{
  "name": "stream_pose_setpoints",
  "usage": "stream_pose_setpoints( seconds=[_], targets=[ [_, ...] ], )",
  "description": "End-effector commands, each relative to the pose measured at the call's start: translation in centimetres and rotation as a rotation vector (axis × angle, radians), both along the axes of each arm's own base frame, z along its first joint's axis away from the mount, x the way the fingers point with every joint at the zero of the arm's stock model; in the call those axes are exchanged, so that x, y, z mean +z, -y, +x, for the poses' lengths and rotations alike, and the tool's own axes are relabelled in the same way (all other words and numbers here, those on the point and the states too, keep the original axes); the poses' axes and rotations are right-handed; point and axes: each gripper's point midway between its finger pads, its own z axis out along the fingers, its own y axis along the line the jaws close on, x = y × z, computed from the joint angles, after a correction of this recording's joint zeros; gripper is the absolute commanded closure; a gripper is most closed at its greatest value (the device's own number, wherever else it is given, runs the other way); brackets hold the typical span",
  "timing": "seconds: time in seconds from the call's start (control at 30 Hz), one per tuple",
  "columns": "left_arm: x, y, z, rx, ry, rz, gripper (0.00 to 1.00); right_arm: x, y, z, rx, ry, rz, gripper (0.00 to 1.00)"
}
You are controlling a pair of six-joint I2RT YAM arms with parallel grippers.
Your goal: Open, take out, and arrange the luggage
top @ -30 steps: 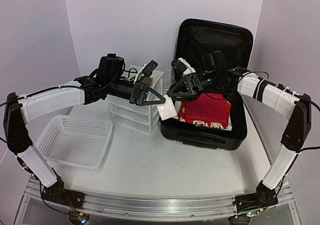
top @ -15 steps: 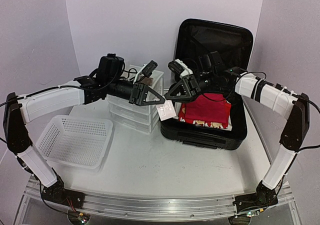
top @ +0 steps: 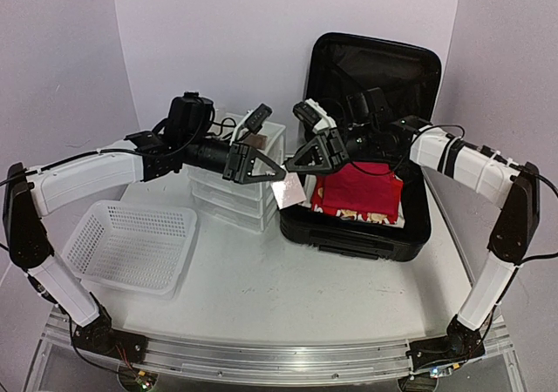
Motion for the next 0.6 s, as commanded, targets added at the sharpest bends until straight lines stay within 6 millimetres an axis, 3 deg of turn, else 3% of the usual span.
stream_pose_setpoints(
  seconds=[0.0, 0.07, 0.13, 0.27, 0.33, 0.43, 0.57],
  targets=[
    [3.1, -1.8, 0.7, 0.083, 0.138, -0.059, 0.47, 2.0, -0.3, 0.5, -0.032, 0.019, 0.011, 1.0],
    [3.4, -3.5, 1.9, 0.185, 0.167, -0.051, 0.3, 2.2, -0.5, 1.4, -0.076, 0.047, 0.003, 1.0],
    [4.1, -6.1, 3.8, 0.338, 0.19, -0.043, 0.22, 2.5, -0.7, 2.7, -0.137, 0.083, -0.009, 1.0],
    [5.4, -14.1, 8.1, 0.773, 0.17, -0.015, 0.14, 3.3, -0.9, 6.7, -0.314, 0.175, -0.037, 1.0],
    [5.1, -17.0, 8.7, 0.916, 0.177, 0.05, 0.13, 3.6, -0.5, 10.0, -0.47, 0.254, -0.064, 1.0],
    [5.7, -18.2, 7.8, 0.948, 0.219, 0.049, 0.13, 4.4, 0.2, 14.3, -0.654, 0.405, -0.082, 1.0],
    [5.6, -18.5, 6.9, 0.928, 0.243, 0.053, 0.13, 6.3, -0.1, 19.3, -0.787, 0.56, -0.037, 1.0]
  ],
)
